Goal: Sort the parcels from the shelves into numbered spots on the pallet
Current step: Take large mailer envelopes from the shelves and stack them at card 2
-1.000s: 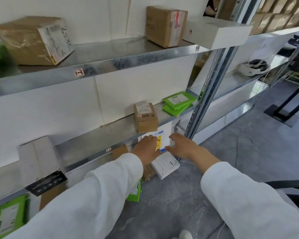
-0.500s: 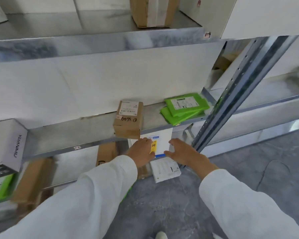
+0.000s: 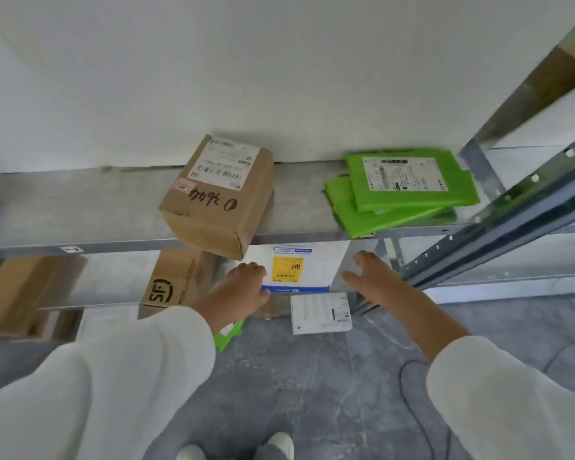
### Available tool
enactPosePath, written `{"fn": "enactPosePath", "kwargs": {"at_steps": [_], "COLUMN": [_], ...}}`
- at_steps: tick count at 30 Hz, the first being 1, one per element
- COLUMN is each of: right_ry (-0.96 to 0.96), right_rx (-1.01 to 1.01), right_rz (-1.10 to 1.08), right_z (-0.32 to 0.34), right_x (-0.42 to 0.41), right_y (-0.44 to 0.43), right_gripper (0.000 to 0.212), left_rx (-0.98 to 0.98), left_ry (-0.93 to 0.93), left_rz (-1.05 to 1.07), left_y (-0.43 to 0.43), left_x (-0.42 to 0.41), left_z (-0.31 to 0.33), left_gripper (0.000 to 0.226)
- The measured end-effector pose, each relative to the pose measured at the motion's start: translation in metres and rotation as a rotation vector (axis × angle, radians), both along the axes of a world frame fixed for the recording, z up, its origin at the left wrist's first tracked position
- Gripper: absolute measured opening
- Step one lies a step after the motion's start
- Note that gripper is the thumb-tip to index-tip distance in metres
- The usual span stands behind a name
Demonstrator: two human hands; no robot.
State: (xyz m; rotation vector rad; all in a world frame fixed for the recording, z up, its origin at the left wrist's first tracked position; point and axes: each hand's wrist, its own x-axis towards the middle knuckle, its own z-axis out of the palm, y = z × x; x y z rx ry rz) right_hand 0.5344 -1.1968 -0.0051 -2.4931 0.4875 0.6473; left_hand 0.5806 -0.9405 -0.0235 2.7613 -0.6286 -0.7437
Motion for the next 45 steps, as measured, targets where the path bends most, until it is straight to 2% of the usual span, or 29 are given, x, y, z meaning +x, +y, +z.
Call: {"fn": "enactPosePath", "kwargs": {"at_steps": [4, 7, 9, 12, 15, 18, 22, 26, 30, 35, 41, 45], "right_ry": [0.045, -0.038, -0.097, -0.054, -0.051, -0.07, -0.122, -0.141, -0.068, 0.043, 0.04, 0.007], "right_rx": [0.042, 0.091, 0.151, 0.27, 0.372, 0.443, 0.493, 0.49, 0.527, 0.589, 0.589, 0.613], "right_rz": [-0.034, -0.108, -0.173, -0.255, -0.287, -0.32, -0.354, -0.33, -0.293, -0.269, -0.282, -0.353], "right_z": [-0.052, -0.083, -0.096, -0.113, -0.13, -0.142, -0.151, -0.152, -0.145, -0.129, -0.115, -0.105], "right_x": [0.032, 0.052, 0.064, 0.078, 0.083, 0.076, 0.067, 0.053, 0.029, -0.006, -0.052, -0.089], "right_y": [-0.005, -0.009, -0.012, -0.014, -0.016, -0.014, -0.008, -0.01, -0.018, -0.012, 0.017, 0.033], "right_gripper": [0.074, 0.095, 0.099, 0.08, 0.072, 0.056, 0.046, 0.039, 0.029, 0.032, 0.035, 0.034], "left_rx": [0.086, -0.08, -0.167, -0.264, -0.304, -0.262, -0.291, -0.366, -0.452, -0.404, -0.424, -0.459], "left_ry": [0.026, -0.029, -0.057, 0.128, 0.106, 0.054, 0.158, 0.158, 0.238, 0.292, 0.278, 0.27], "left_rz": [0.167, 0.465, 0.554, 0.515, 0.58, 0.678, 0.719, 0.65, 0.566, 0.541, 0.66, 0.656], "left_y": [0.014, 0.023, 0.029, 0.035, 0.036, 0.029, 0.029, 0.021, 0.019, 0.027, 0.043, 0.052], "left_x": [0.02, 0.032, 0.042, 0.058, 0.072, 0.077, 0.076, 0.064, 0.035, -0.006, -0.049, -0.076], "left_z": [-0.046, -0.067, -0.081, -0.103, -0.132, -0.136, -0.141, -0.136, -0.124, -0.107, -0.107, -0.097], "left_gripper": [0.027, 0.025, 0.034, 0.064, 0.083, 0.072, 0.058, 0.043, 0.033, 0.031, 0.03, 0.034]}}
